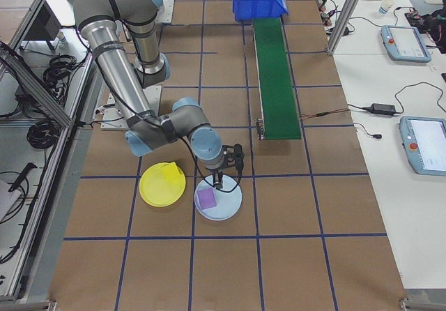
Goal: Move block left to right into plate
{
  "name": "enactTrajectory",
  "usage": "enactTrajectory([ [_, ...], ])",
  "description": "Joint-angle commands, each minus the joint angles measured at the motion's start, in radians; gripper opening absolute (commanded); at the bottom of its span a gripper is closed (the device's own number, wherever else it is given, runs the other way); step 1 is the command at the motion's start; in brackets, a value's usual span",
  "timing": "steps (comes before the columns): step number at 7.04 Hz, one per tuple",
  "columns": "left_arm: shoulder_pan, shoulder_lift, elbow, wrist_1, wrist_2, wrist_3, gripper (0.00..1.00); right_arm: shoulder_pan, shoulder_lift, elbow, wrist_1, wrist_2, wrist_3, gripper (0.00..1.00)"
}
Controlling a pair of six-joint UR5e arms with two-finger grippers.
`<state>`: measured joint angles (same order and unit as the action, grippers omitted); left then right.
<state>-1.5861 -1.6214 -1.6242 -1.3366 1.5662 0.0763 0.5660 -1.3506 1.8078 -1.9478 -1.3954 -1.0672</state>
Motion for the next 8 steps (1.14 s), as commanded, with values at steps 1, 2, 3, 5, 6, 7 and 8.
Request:
enactTrajectory([
  [1,-0.002,0.002,0.0,-0.001,0.002,-0.001,1.0,0.215,-0.154,0.002,0.189,-0.028,0.273,1.0],
  [2,-0.002,0.002,0.0,0.001,-0.002,-0.004,1.0,0.309,-0.198,-0.004,0.293,-0.071,0.347,1.0],
  [3,-0.002,0.002,0.0,0.001,-0.002,-0.003,1.0,0.383,-0.24,-0.016,0.335,-0.065,0.46,1.0],
  [5,0.0,0.0,0.0,0.001,-0.003,-0.001,1.0,0.611,-0.291,-0.071,0.449,-0.066,0.612,1.0],
  [6,0.001,0.0,-0.002,0.001,-0.002,0.0,1.0,0.724,-0.292,-0.137,0.455,-0.066,0.709,1.0],
  [7,0.002,0.0,0.0,0.001,-0.002,-0.001,1.0,0.824,-0.292,-0.183,0.477,-0.068,0.795,1.0],
  [8,0.002,0.002,0.0,0.001,-0.002,0.0,1.0,0.915,-0.294,-0.227,0.478,-0.065,0.887,1.0],
])
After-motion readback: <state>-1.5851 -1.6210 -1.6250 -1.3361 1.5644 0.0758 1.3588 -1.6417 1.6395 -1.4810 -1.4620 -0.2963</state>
